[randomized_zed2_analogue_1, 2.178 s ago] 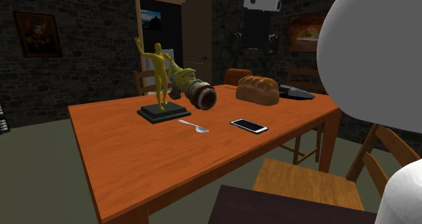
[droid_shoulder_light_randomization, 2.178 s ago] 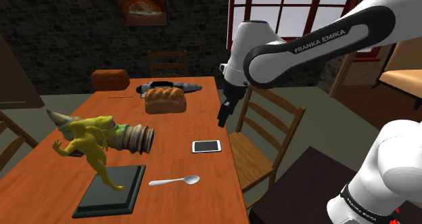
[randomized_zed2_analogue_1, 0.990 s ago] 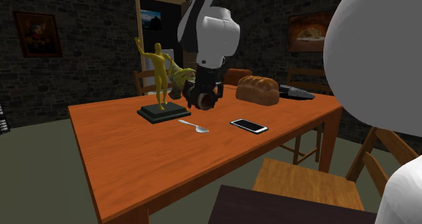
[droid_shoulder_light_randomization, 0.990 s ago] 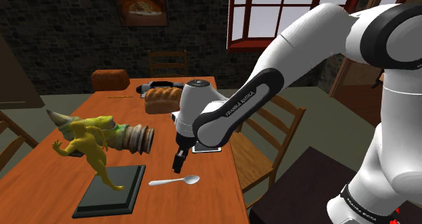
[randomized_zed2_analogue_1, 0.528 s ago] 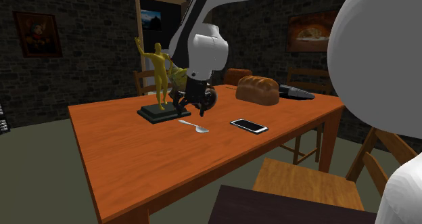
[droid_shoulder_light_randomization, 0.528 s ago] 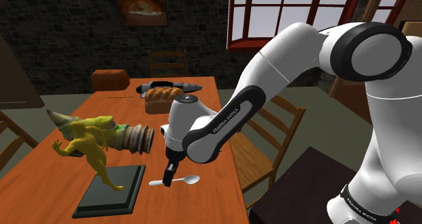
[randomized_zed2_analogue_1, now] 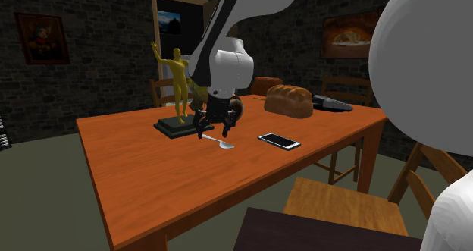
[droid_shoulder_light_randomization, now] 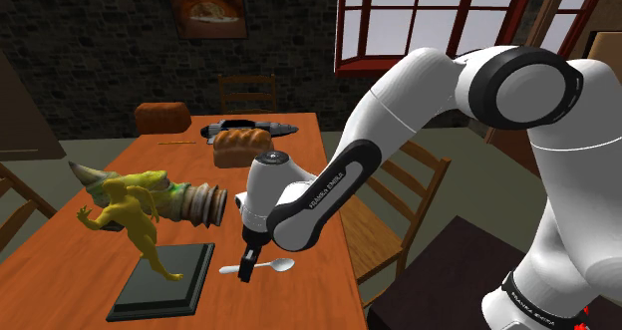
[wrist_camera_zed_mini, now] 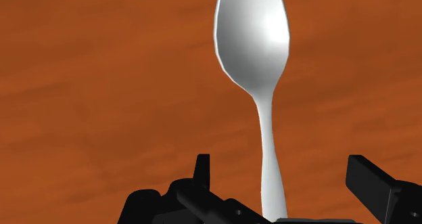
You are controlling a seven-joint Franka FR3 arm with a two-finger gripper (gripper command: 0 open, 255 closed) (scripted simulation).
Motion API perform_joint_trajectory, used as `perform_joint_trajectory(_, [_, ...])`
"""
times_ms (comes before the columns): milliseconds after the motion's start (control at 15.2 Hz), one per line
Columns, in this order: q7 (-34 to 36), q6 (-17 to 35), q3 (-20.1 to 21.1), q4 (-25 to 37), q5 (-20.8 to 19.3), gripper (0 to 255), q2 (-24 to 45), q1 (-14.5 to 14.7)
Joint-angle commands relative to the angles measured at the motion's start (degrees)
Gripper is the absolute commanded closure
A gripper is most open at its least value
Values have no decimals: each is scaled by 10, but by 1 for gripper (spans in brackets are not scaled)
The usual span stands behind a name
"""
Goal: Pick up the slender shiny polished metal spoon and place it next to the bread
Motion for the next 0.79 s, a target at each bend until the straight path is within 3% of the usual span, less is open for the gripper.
perform_joint_trajectory(0, [0,1,0,0,0,0,1,0])
perform_joint_trajectory(198, [0,0,0,0,0,0,1,0])
perform_joint_trajectory(264, [0,0,0,0,0,255,1,0])
perform_joint_trajectory(726, [0,0,0,0,0,255,1,0])
